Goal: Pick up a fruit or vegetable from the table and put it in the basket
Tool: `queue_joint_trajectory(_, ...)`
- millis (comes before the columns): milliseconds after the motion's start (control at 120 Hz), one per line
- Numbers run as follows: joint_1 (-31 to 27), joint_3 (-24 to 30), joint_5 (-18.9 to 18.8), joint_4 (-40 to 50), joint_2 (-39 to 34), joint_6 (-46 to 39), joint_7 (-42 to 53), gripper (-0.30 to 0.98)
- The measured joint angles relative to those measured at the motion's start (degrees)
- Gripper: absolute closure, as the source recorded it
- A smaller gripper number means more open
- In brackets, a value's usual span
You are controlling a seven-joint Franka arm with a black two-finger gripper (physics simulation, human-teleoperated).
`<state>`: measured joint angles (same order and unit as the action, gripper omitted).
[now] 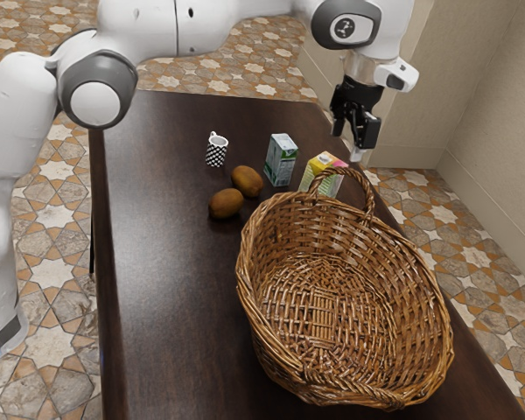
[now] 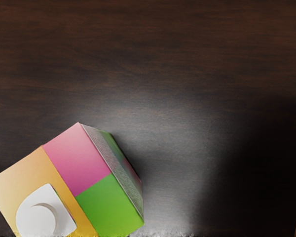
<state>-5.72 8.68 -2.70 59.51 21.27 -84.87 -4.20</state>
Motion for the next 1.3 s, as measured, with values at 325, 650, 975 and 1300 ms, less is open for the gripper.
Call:
queue_joint_trajectory(325, 0.0, 0.01, -0.27, -0.08, -0.2, 1.14, -2.22, 0.0)
queue_joint_trajectory(650, -3.13, -7.13, 0.88, 37.66, -26.25, -1.71, 0.72, 0.0)
queue_joint_trajectory(975, -1.14, -11.2, 2.43, 49.14, -22.08, -16.79, 7.05, 0.0)
queue_joint_trajectory(1300, -2.25, -11.64, 2.69, 59.92, -28.76, -22.06, 10.14, 0.0)
